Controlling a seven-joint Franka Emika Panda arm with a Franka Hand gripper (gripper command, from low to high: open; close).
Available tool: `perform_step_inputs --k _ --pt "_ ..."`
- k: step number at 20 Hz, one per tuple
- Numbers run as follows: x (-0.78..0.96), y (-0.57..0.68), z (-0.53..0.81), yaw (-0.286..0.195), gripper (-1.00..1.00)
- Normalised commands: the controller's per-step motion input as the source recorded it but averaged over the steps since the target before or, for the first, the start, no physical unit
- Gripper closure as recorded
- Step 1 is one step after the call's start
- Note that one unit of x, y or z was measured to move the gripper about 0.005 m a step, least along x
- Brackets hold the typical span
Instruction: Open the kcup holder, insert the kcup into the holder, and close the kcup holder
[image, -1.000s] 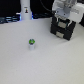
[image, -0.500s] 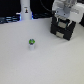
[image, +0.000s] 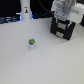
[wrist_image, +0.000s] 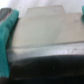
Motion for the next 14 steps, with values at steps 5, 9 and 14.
perform_step_inputs --k 5,9,14 --pt "0.94 -0.16 0.26 -0.049 1.00" --pt "0.95 -0.19 0.28 -0.055 1.00" --pt "0.97 -0.22 0.30 -0.053 1.00"
